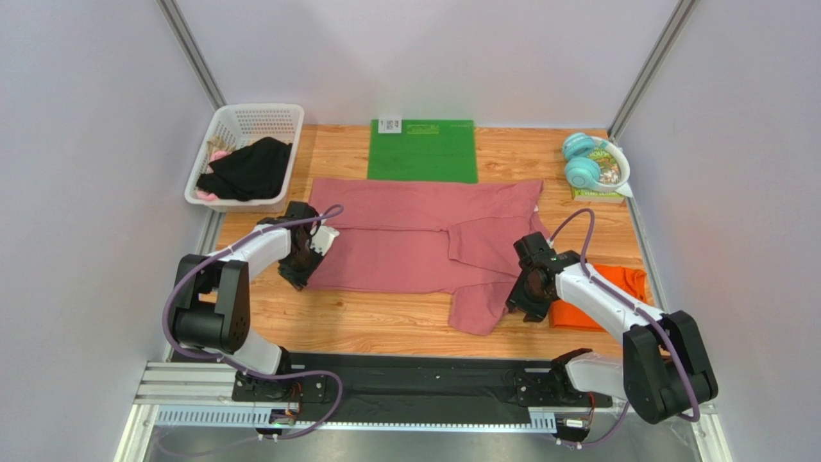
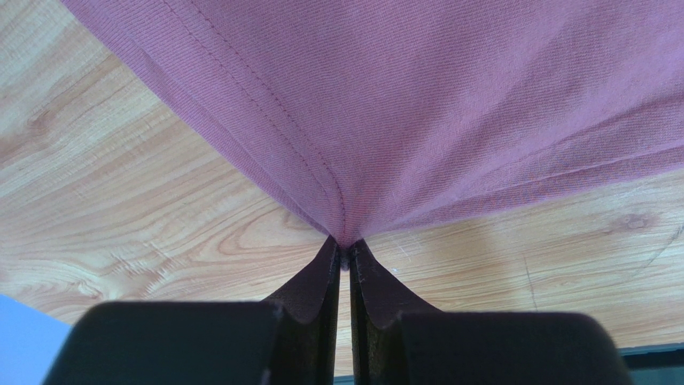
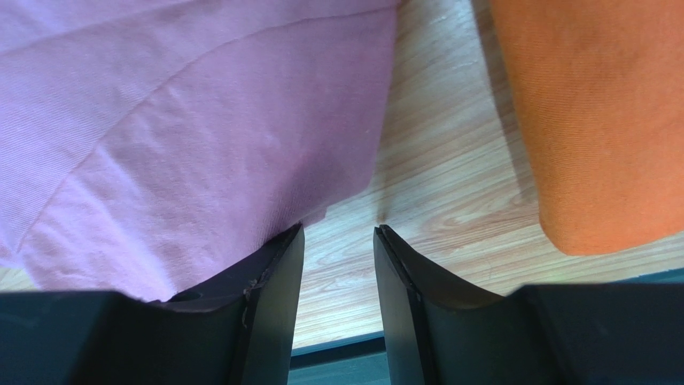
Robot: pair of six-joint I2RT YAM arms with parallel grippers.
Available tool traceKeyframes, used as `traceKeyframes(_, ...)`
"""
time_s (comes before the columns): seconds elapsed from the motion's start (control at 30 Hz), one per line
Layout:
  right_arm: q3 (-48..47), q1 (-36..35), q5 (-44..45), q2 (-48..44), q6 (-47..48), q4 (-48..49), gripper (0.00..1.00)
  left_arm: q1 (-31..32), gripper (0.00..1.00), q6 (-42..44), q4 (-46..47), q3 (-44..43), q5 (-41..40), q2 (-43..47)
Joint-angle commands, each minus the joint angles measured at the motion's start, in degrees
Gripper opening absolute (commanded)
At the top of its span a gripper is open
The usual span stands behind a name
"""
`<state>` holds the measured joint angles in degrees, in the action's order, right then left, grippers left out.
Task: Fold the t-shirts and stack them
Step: Grap the side of the flattened tshirt closest away from the robot with both arms
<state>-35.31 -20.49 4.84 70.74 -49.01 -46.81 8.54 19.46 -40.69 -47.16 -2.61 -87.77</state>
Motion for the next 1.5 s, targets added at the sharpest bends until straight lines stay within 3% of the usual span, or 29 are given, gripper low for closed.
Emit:
traceKeyframes(0.0, -1.95, -0.43, 1.05, -0.44, 0.67, 2.42, 0.44, -0.19, 0.11, -0.13, 2.37, 0.05, 0.85, -1.27)
traceKeyframes(0.27, -3.54, -0.69, 0.17, 1.33, 0.94, 3.30, 0.44, -0.19, 0.11, 0.14, 2.10, 0.57, 0.68, -0.39)
traceKeyframes(0.5, -6.08, -2.80, 1.05, -4.12, -0.03, 0.31, 0.45, -0.19, 0.11, 0.05, 2.10, 0.75, 1.03, -0.91)
traceKeyframes(1.17, -1.08, -3.06, 0.08, 9.32, 0.41, 10.15, 0.43, -0.19, 0.11, 0.22, 1.05, -0.04, 1.47, -0.04)
traceKeyframes(1.23, -0.81, -2.98, 0.34, 10.55, 0.58, 10.85, 0.40, -0.27, 0.11, 0.22, 1.05, 0.05, 1.56, 0.05)
traceKeyframes(1.33, -0.90, -3.06, 1.04, 11.87, 1.20, 11.74, 0.15, -0.27, 0.11, 0.22, 1.22, 0.48, 1.47, -0.04)
traceKeyframes(1.37, -1.16, -3.06, 1.22, 12.05, 1.20, 11.30, 0.00, -0.27, 0.11, 0.31, 1.31, 0.57, 1.38, -0.04)
traceKeyframes(1.47, -1.43, -3.06, 1.22, 11.18, 1.29, 9.81, 0.00, -0.27, 0.11, 0.49, 1.31, 0.49, 1.29, 0.14)
